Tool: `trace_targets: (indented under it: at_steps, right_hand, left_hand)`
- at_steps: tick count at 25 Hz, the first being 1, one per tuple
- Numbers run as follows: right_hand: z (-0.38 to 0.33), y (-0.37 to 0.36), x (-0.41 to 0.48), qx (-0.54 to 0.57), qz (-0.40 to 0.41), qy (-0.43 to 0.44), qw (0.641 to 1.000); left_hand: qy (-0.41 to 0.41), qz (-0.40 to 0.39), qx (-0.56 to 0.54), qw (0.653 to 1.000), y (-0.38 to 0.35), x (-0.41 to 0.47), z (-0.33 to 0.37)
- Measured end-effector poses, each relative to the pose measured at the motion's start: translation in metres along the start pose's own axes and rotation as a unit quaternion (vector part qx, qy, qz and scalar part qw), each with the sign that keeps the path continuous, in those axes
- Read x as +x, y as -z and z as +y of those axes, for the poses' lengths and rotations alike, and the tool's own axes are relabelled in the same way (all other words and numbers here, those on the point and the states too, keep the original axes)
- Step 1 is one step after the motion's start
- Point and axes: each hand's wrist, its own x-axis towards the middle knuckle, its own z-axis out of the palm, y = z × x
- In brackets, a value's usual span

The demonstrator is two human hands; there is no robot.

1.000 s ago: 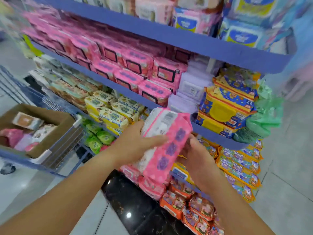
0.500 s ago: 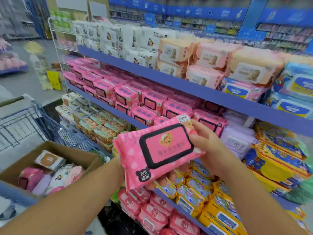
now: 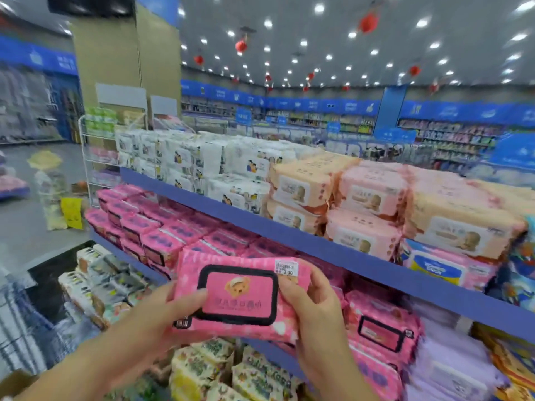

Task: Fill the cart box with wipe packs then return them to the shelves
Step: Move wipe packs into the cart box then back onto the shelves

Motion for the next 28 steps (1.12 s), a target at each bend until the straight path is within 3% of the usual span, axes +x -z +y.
trace_targets:
  at_steps: [4,7,14,16,21,25,28]
  right_hand:
    - [0.034,-0.016,0.022,-0.054,0.007,0.007,0.999]
    - [0.079,-0.025,0.022,-0.098,0.012,-0.025,0.995]
    - [0.164,-0.027,0.015,-0.241,0.088,-0.138,0.957]
    - [0.165,-0.022,0.03,-0.265,0.098,-0.143,0.949]
    - [0.159,0.02,0.111,-0.361,0.119,-0.102,0.919]
    - [0.179,0.047,0.166,-0.48,0.137,-0.062,0.864]
    - [0.205,0.046,0.165,-0.546,0.128,-0.021,0.828]
  left_hand:
    - [0.007,-0.026,0.008,1.0,0.013,0.011,-0.006]
    - [0.053,-0.025,0.007,0.998,0.051,0.022,-0.047]
    - [0.112,-0.093,0.123,0.982,0.111,0.069,-0.107]
    - [0.099,-0.125,0.191,0.968,0.118,0.102,-0.112]
    - [0.013,-0.122,0.285,0.951,0.092,0.201,-0.109]
    - [-0.045,-0.042,0.4,0.914,0.069,0.27,-0.142]
    - [-0.056,-0.026,0.44,0.896,0.056,0.269,-0.166]
